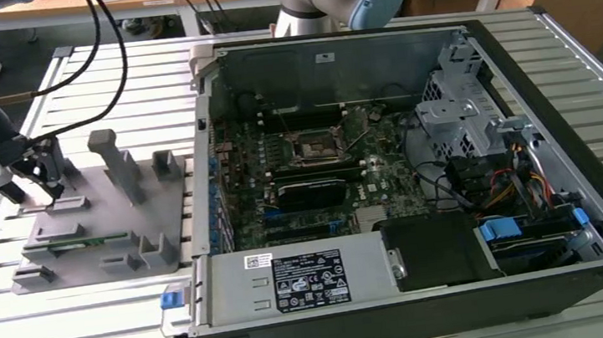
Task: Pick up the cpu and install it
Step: 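Pick up the cpu and move it towards the insertion slot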
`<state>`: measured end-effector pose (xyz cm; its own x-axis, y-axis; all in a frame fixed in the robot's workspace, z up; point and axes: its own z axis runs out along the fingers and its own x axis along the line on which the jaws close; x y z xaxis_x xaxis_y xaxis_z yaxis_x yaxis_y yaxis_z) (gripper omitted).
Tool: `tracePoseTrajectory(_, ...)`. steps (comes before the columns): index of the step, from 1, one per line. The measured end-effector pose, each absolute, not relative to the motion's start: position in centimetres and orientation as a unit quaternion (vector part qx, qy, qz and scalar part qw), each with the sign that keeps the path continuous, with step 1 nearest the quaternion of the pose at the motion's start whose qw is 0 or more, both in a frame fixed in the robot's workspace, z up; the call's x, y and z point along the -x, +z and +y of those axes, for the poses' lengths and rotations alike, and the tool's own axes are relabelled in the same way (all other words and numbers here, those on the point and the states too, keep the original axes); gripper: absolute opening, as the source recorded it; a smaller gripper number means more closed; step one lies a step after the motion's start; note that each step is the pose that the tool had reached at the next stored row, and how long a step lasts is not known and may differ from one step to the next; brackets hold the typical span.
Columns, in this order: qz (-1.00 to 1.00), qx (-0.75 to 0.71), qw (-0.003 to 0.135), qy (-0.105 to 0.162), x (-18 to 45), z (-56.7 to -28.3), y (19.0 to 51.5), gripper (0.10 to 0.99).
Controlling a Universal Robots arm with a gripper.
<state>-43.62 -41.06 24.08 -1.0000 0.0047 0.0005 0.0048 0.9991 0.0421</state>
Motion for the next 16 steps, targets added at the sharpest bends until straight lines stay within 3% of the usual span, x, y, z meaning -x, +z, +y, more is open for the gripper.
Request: tracePoseTrajectory(16,-1.000,0.002,0.000,-0.021,43.6,-41.1,25.7,0.529)
